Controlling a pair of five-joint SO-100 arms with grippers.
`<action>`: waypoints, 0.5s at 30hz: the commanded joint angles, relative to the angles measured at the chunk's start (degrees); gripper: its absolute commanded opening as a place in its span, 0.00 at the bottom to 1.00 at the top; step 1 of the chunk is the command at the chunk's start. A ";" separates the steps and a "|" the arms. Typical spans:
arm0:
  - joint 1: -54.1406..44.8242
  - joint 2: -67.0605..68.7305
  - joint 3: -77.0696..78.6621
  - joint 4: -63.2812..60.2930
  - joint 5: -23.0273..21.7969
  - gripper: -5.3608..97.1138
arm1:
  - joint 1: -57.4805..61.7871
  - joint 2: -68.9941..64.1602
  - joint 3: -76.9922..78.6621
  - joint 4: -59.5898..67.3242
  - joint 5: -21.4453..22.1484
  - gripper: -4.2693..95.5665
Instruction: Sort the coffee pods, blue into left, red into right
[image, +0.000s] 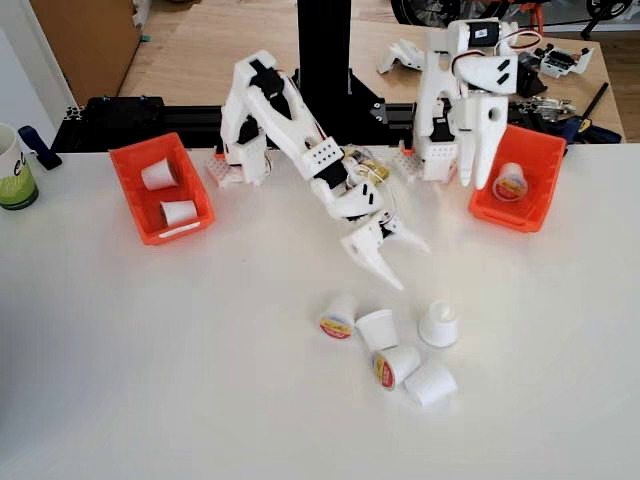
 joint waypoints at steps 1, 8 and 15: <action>1.23 1.93 -2.81 -10.02 2.81 0.46 | 0.26 1.41 -0.18 -0.88 -0.97 0.22; 2.11 -11.43 -4.83 -34.89 3.34 0.47 | 0.09 1.49 -0.18 -0.88 -2.55 0.21; 1.67 -18.02 -11.34 -37.00 3.60 0.47 | -0.35 1.49 -0.18 -0.70 -3.60 0.21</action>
